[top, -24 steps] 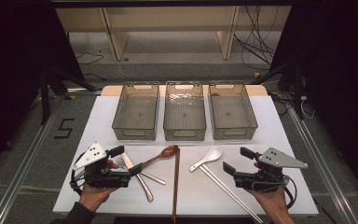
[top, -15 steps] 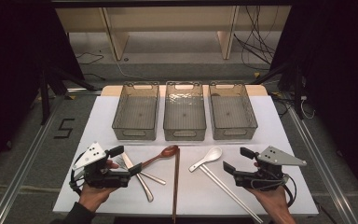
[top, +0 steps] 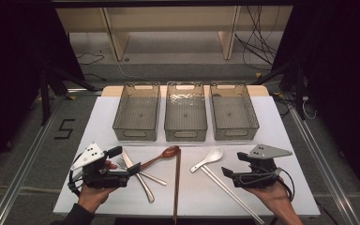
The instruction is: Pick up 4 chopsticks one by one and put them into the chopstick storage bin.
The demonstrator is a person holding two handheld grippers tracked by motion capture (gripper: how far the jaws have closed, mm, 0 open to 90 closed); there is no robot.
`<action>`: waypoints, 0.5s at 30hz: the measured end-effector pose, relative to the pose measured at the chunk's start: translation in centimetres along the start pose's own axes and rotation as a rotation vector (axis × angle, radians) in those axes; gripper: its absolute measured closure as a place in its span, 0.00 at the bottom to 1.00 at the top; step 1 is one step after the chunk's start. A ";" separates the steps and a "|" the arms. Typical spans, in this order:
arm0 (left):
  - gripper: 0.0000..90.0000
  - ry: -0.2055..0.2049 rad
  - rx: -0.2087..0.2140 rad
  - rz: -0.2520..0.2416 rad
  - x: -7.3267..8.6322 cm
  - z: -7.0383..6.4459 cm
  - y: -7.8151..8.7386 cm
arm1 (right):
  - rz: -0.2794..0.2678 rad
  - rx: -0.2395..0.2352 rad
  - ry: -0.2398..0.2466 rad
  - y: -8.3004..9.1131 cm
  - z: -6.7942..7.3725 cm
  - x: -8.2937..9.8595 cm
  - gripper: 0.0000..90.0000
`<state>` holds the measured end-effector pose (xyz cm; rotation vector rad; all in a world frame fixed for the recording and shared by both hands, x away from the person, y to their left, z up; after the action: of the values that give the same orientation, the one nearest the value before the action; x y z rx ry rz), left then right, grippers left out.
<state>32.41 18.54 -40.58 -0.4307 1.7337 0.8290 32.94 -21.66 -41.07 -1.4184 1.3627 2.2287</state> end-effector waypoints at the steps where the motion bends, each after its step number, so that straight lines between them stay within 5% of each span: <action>1: 0.05 0.001 0.001 0.000 0.0 0.0 0.0 | 0.000 0.000 0.000 0.0 0.0 0.0 0.27; 5: 0.05 0.005 0.000 0.003 0.0 0.0 -0.1 | 0.097 0.031 0.029 -0.5 -0.2 0.1 0.29; 10: 0.05 0.001 0.001 0.011 0.1 0.0 -0.1 | 0.284 0.072 0.088 -1.5 -0.7 0.8 0.36; 15: 0.05 0.005 0.001 0.015 0.1 0.0 -0.1 | 0.390 0.060 0.094 -2.3 -0.9 1.2 0.40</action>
<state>32.45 18.50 -40.68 -0.4199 1.7437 0.8388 34.12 -21.44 -43.54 -1.3475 1.8597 2.3415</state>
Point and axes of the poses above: each handheld gripper's, and its own axes: y roughly backward along the jaws, x roughly out of its underside, z roughly to its left, the point moved 3 cm from there along -y, roughly forward along the jaws, and after that the axes turned 4 degrees about -y, right-handed, at the moved point
